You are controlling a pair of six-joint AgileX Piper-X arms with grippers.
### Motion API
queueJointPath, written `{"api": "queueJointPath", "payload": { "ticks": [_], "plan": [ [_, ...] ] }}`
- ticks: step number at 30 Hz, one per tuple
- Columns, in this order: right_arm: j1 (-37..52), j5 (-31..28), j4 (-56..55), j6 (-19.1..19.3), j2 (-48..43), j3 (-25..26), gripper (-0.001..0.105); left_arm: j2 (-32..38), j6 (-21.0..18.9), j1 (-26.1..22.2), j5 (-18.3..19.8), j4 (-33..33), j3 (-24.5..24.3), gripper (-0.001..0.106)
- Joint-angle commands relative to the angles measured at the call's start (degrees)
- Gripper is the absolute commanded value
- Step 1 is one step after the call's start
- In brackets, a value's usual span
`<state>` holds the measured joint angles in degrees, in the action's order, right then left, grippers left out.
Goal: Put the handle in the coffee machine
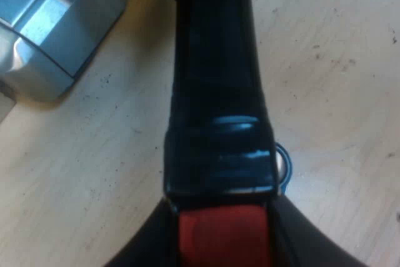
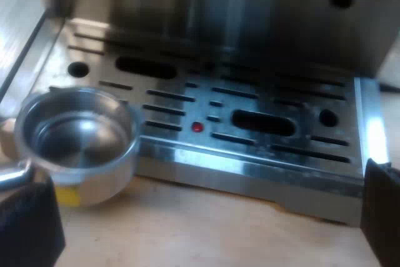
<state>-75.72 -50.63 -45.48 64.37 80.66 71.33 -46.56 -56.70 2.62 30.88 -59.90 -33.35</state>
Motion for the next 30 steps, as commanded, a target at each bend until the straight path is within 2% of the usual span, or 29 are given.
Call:
{"api": "queueJointPath", "payload": {
  "ticks": [1, 4, 6, 7, 9, 12, 15, 19, 22, 24, 26, 30],
  "plan": [
    [0.02, 1.55, 7.87, 4.26, -0.26, -2.14, 0.103, -0.94, 0.2, -0.14, 2.64, 2.11, -1.75, 0.0],
    [0.02, 2.02, 16.18, 7.69, -0.26, -5.65, 0.096, -2.29, 0.2, -0.14, 2.64, 2.86, -2.92, 0.0],
    [0.02, 2.02, 21.98, 10.12, -0.26, -7.68, 0.084, -3.51, 0.31, -0.14, 2.64, 3.44, -4.02, 0.0],
    [0.02, 2.02, 23.83, 10.81, -0.26, -8.02, 0.082, -3.92, 0.31, -0.14, 2.64, 3.57, -4.33, 0.0],
    [0.02, 2.02, 31.27, 15.35, -0.26, -10.22, 0.065, -5.79, 0.51, -0.14, 2.95, 3.65, -5.43, 0.0],
    [0.02, 1.0, 38.62, 18.26, -0.14, -12.57, 0.047, -8.29, 1.44, -0.37, 2.95, 4.65, -6.56, 0.0],
    [0.02, -1.77, 45.48, 19.44, 0.06, -15.52, 0.035, -9.86, 1.83, -1.3, 2.95, 4.95, -7.72, 0.0],
    [0.2, -2.38, 54.79, 22.17, 1.47, -18.36, 0.035, -12.29, 4.66, -3.99, 4.51, 4.92, -8.73, 0.0],
    [0.2, -2.24, 61.27, 25.82, 3.84, -18.83, 0.044, -13.93, 6.4, -5.24, 5.11, 4.78, -9.24, 0.0],
    [0.2, -2.35, 65.79, 29.95, 5.71, -18.83, 0.053, -15.84, 9.71, -5.27, 5.11, 4.17, -9.89, 0.0],
    [0.2, -2.36, 68.87, 31.51, 6.99, -18.83, 0.059, -17.1, 10.93, -5.27, 5.11, 4.06, -10.57, 0.0],
    [0.2, -4.55, 70.95, 31.5, 8.77, -18.83, 0.063, -19.61, 12.07, -5.27, 5.81, 4.16, -12.98, 0.0]
  ]
}}
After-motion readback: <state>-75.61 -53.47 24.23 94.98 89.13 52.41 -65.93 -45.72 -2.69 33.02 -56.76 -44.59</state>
